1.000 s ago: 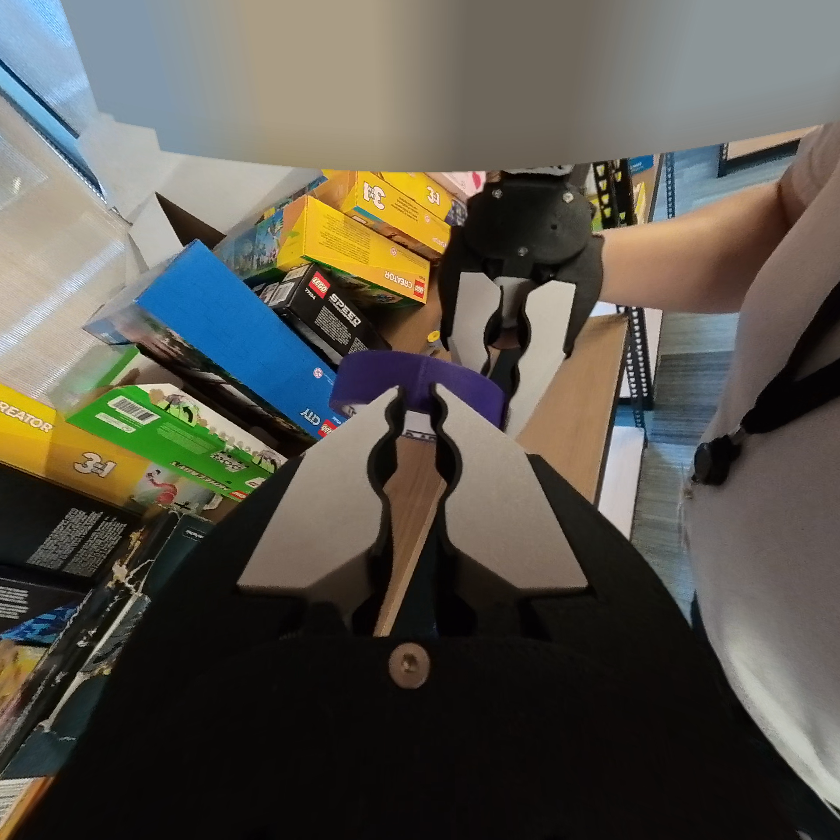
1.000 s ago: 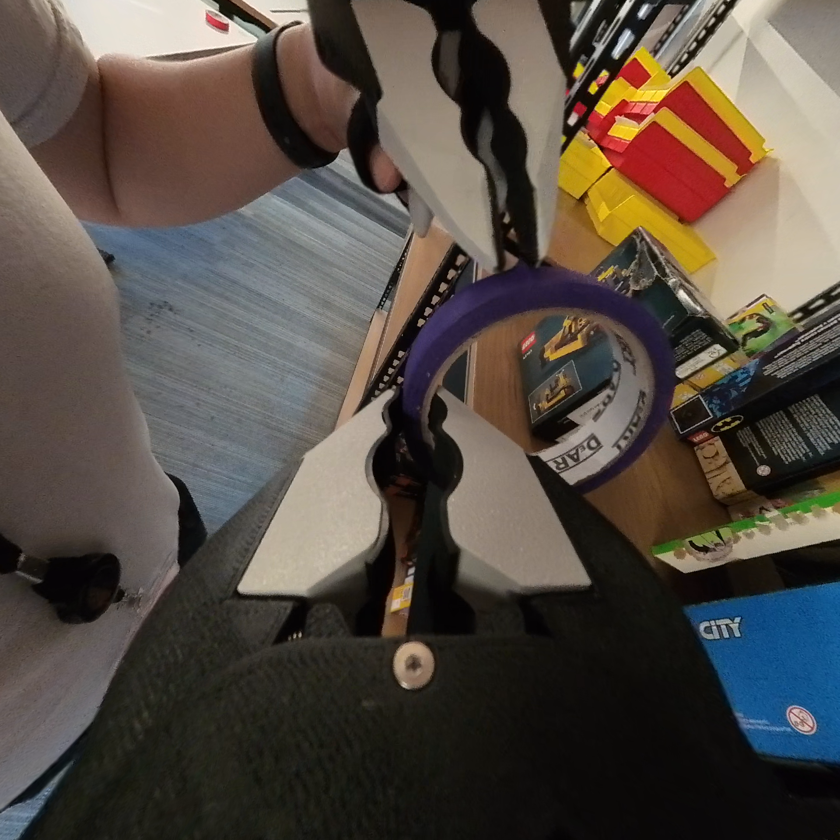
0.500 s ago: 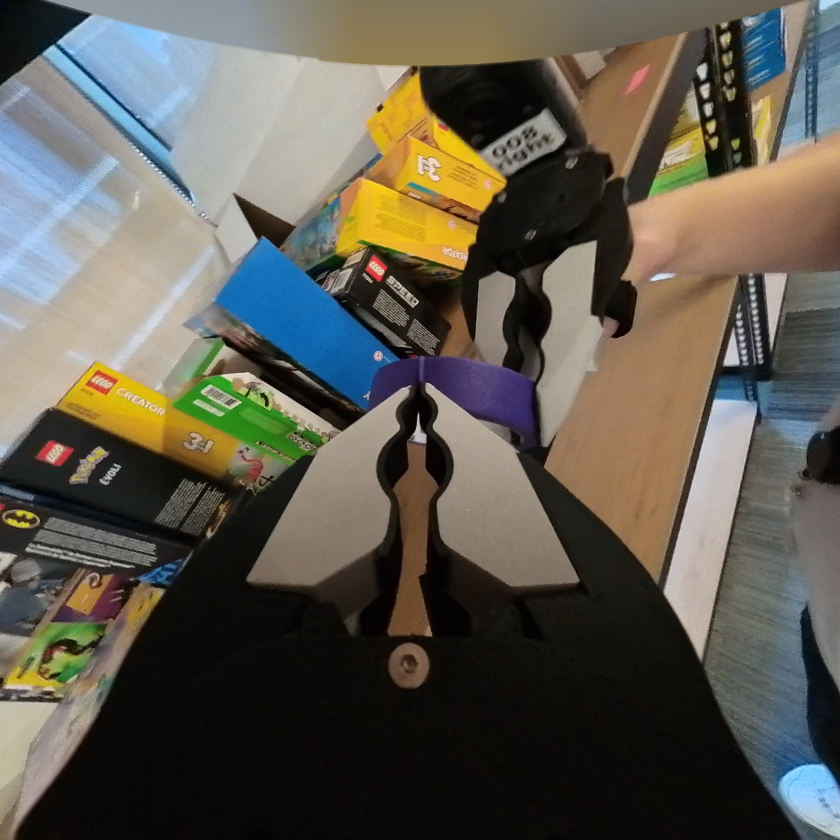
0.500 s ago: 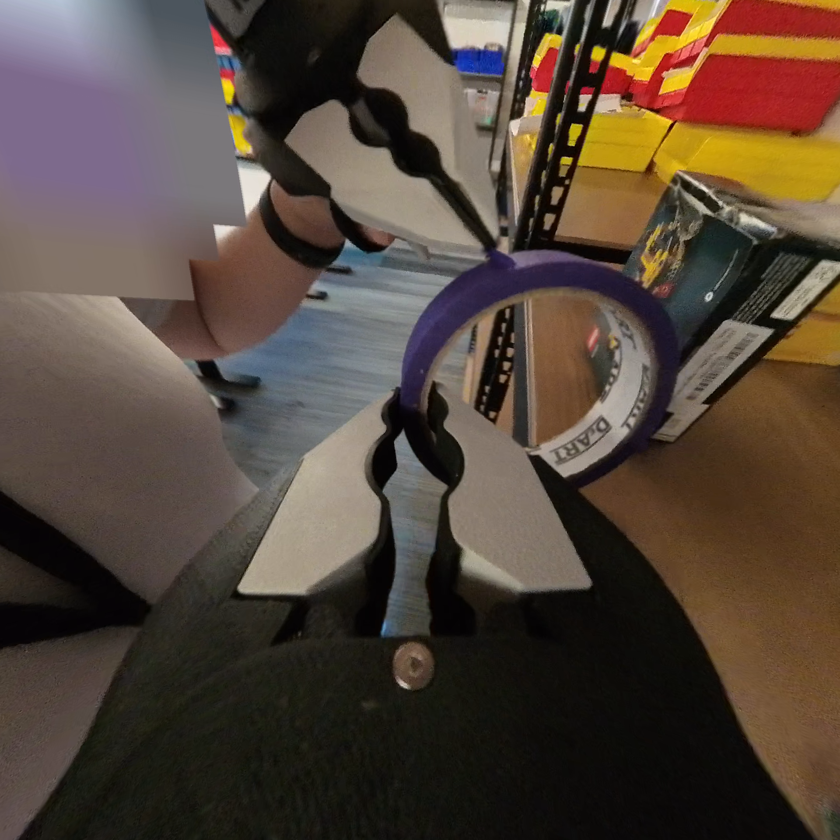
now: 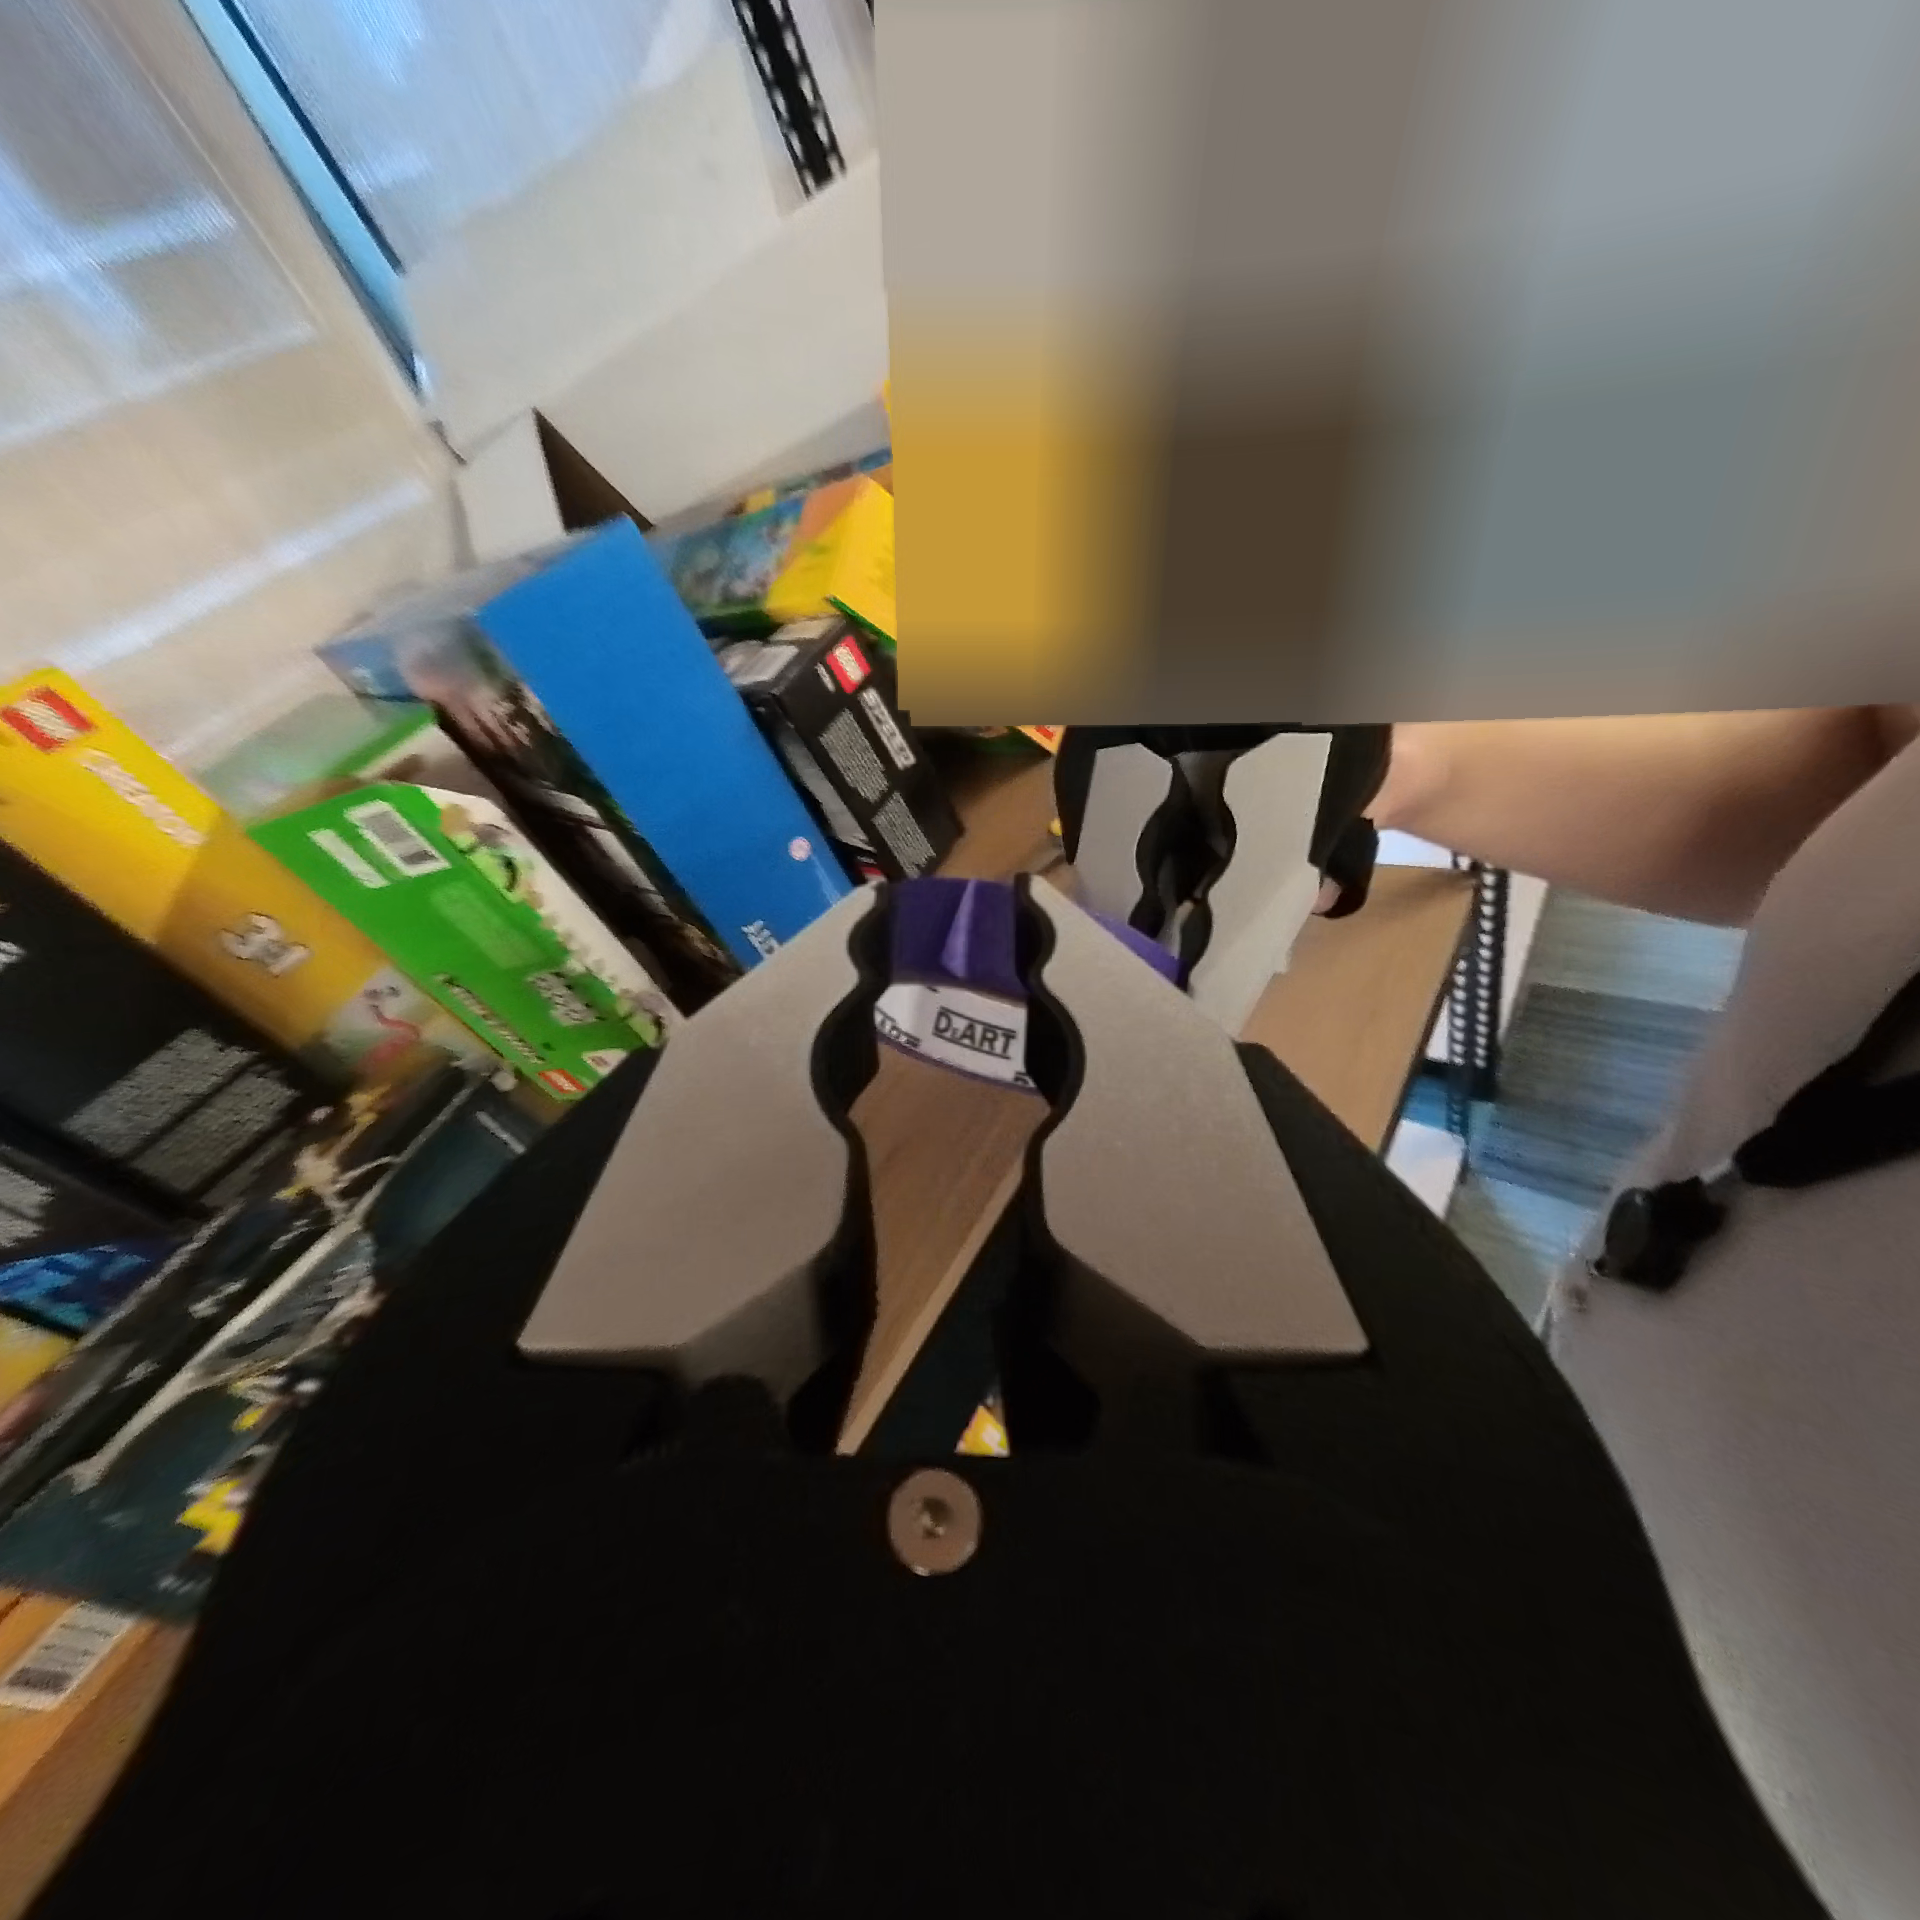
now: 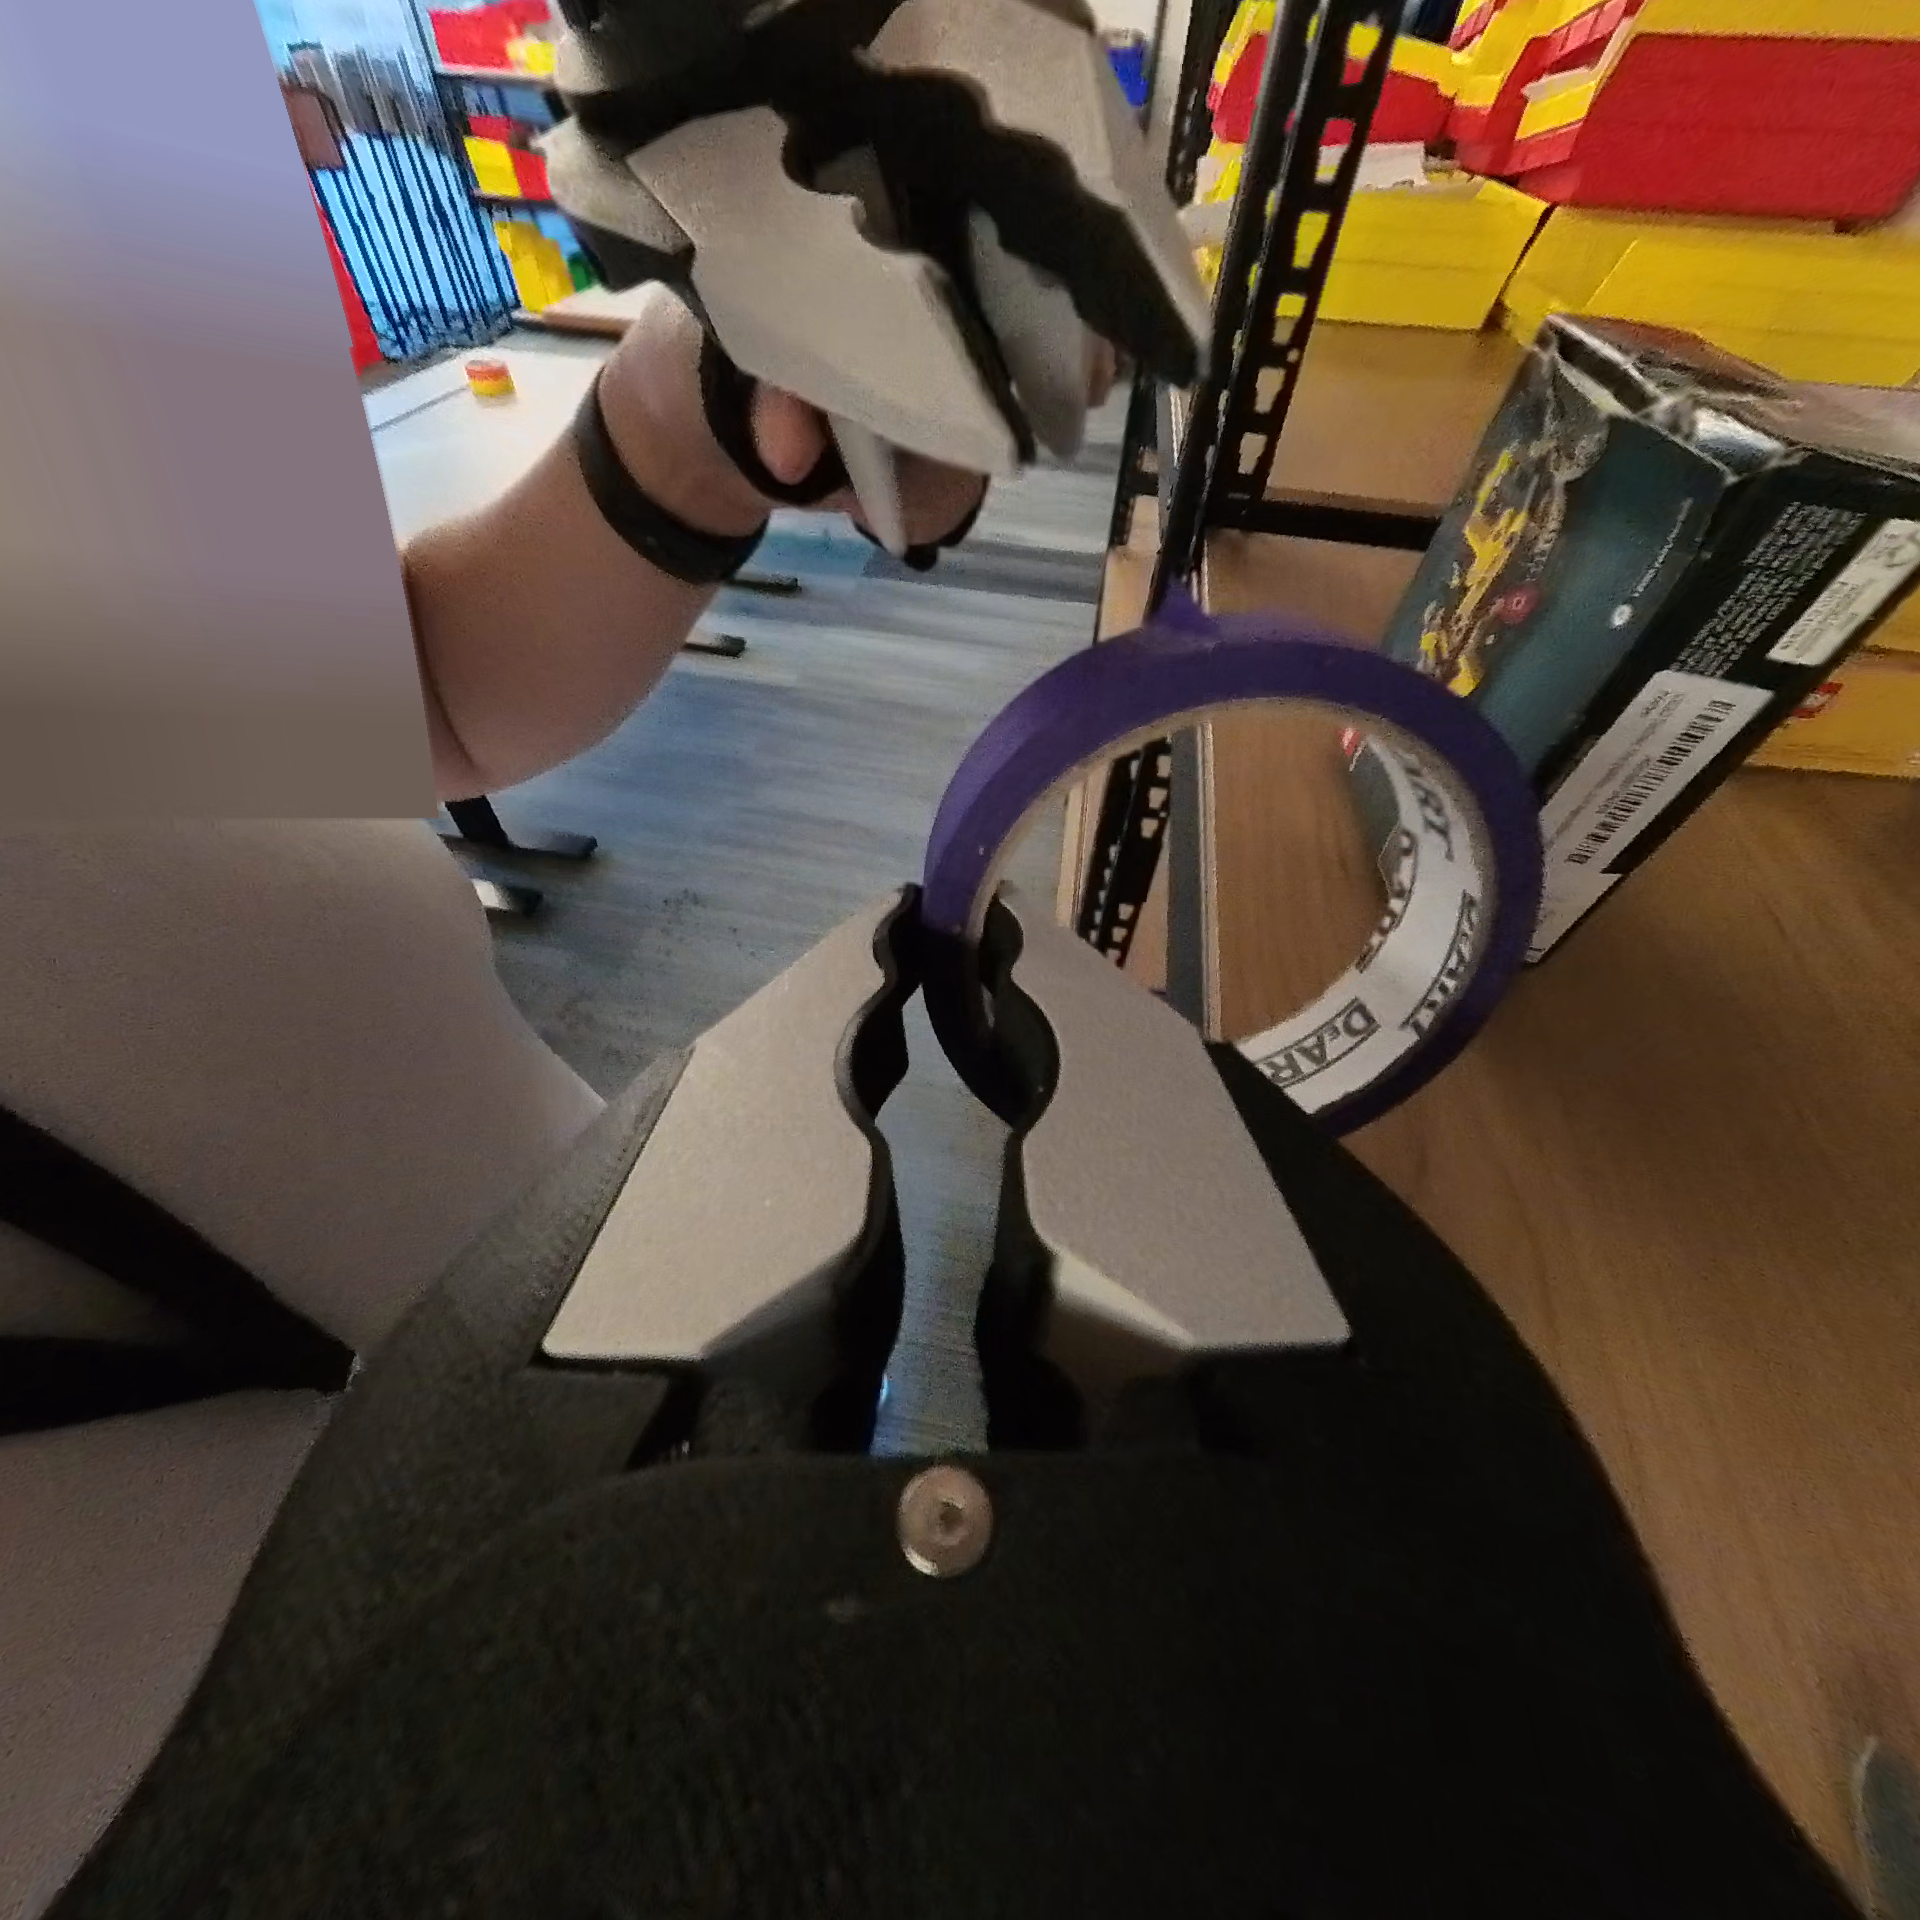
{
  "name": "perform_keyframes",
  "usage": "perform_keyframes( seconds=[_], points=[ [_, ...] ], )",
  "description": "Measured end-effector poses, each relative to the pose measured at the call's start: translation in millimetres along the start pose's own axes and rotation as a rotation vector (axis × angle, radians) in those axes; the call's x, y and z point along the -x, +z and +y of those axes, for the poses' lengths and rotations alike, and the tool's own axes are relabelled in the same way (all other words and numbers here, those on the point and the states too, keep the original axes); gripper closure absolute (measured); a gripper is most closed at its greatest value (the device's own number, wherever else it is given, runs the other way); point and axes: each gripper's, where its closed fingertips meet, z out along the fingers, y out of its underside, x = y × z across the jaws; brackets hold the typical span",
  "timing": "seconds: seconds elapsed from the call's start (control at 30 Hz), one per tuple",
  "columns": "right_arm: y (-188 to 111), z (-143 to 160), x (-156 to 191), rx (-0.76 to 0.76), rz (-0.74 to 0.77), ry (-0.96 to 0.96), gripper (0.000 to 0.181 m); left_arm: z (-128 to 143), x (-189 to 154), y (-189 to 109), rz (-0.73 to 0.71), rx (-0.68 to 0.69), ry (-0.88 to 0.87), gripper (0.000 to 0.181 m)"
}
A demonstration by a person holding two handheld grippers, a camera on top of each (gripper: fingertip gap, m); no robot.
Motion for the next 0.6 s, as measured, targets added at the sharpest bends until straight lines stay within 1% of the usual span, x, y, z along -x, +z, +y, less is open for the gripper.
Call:
perform_keyframes(
  seconds=[0.13,0.2,0.23,0.3,0.4,0.43,0.5,0.6],
  points=[
    [0,1,2,0.02,0.003,-0.038,0.173,12,-1,11,0.012,0.076,0.022,0.162],
    [0,0,4,0.02,0.006,-0.06,0.173,17,-4,14,0.048,0.104,0.005,0.166],
    [0,1,3,0.032,0.018,-0.067,0.173,19,-7,15,0.069,0.114,-0.009,0.171],
    [0,4,2,0.049,0.025,-0.081,0.173,20,-8,16,0.086,0.115,-0.018,0.181],
    [0,6,0,0.062,0.035,-0.068,0.173,23,-7,17,0.079,0.119,0.01,0.181],
    [0,7,-2,0.06,0.043,-0.06,0.173,23,-7,17,0.07,0.12,0.015,0.181],
    [0,9,-9,0.058,0.056,0.015,0.171,23,-6,17,0.042,0.112,0.033,0.181],
    [-1,4,-6,0.01,-0.001,0.098,0.171,18,-6,14,0.014,0.077,0.037,0.181]
  ],
)
